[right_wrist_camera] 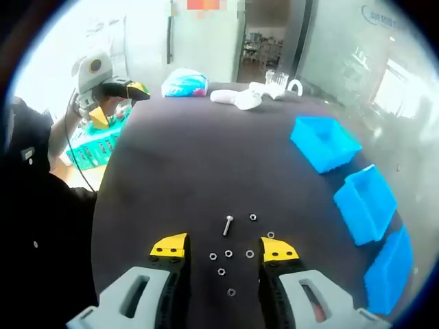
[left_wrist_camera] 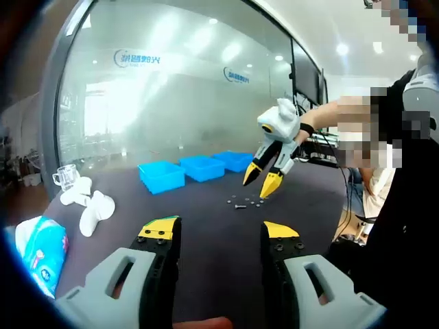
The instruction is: Sort the screws, nuts, and washers into the corresponding bins
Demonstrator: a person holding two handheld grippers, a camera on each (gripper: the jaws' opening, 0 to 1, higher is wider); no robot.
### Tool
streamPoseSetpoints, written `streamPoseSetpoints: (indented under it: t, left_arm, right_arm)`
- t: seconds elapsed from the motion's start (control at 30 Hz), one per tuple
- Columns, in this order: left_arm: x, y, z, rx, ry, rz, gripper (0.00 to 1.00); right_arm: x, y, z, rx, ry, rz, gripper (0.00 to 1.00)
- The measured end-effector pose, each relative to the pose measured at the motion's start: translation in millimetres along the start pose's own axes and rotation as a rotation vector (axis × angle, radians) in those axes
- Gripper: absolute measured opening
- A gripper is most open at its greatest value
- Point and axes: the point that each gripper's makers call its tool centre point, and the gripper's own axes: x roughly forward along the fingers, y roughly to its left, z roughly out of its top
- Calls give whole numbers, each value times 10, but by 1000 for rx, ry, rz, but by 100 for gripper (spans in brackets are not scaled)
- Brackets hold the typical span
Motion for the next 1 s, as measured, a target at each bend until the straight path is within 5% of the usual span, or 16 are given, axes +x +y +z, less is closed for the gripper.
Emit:
streamPoseSetpoints:
  t: [0.2, 0.57, 0.67, 1.0]
  left_arm:
    - [-27, 21, -34, -2, -11, 15, 46]
    - [-108, 46, -81, -22, -30, 11, 46]
    - [-132, 54, -105, -27, -32, 13, 46]
    - [-158, 40, -134, -36, -35, 13, 46]
  right_arm:
    - [149, -44, -59, -6, 124, -18, 31]
    - [300, -26, 5, 7, 254, 3, 28]
    - [320, -38, -48, 66, 298, 9, 28]
    - [390, -114, -22, 83, 314, -4, 22]
